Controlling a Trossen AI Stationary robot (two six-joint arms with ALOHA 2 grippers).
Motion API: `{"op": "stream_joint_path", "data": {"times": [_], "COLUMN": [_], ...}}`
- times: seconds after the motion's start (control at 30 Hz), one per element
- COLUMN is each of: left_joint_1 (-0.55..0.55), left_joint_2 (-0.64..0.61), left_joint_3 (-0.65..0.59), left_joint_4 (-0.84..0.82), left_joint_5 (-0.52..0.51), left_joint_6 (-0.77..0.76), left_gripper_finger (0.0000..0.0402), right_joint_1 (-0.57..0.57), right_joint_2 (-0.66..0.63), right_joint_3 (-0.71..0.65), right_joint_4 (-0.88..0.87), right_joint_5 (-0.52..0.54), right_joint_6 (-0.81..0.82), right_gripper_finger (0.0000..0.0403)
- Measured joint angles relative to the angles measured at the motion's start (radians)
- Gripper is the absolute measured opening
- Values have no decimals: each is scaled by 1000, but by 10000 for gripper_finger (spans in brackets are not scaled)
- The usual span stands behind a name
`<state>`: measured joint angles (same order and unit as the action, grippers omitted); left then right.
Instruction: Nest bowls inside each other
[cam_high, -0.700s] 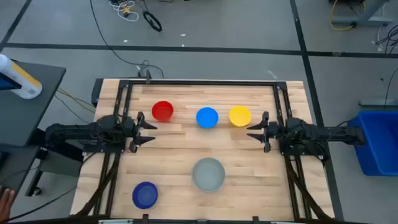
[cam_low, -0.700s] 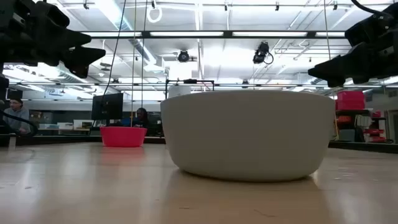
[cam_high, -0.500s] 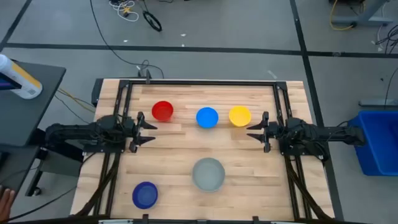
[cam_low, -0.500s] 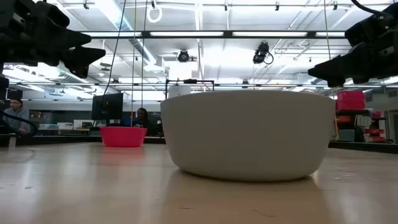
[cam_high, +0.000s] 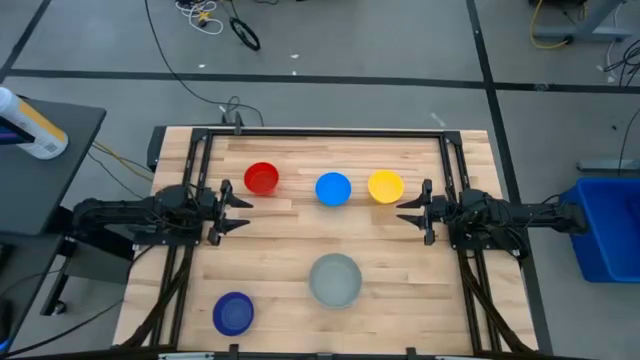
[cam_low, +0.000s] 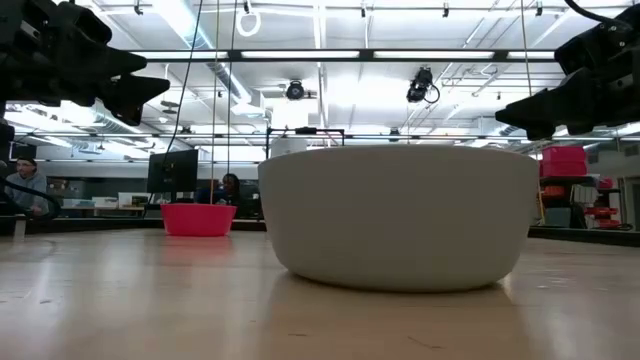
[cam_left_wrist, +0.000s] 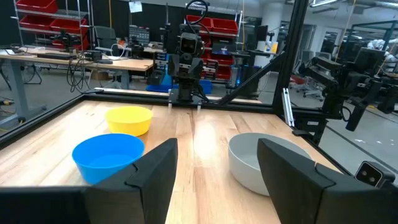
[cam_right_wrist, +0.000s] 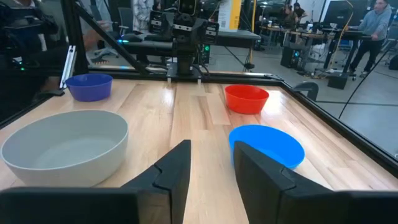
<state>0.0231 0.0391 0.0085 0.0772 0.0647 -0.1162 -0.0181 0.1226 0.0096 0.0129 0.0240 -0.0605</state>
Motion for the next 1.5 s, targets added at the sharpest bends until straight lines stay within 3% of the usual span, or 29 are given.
{"op": "stream_joint_path", "data": {"times": [1.5], "left_joint_1": [0], "left_joint_2": [0], "left_joint_3": [0], "left_joint_4": [0], "left_joint_5": [0], "left_joint_6": [0], "left_gripper_finger": [231], "right_joint_1": [0], "right_joint_2": [0], "right_joint_3": [0], "right_joint_4": [0], "right_joint_5": [0], "right_joint_6": [0], "right_gripper_finger": [129]}}
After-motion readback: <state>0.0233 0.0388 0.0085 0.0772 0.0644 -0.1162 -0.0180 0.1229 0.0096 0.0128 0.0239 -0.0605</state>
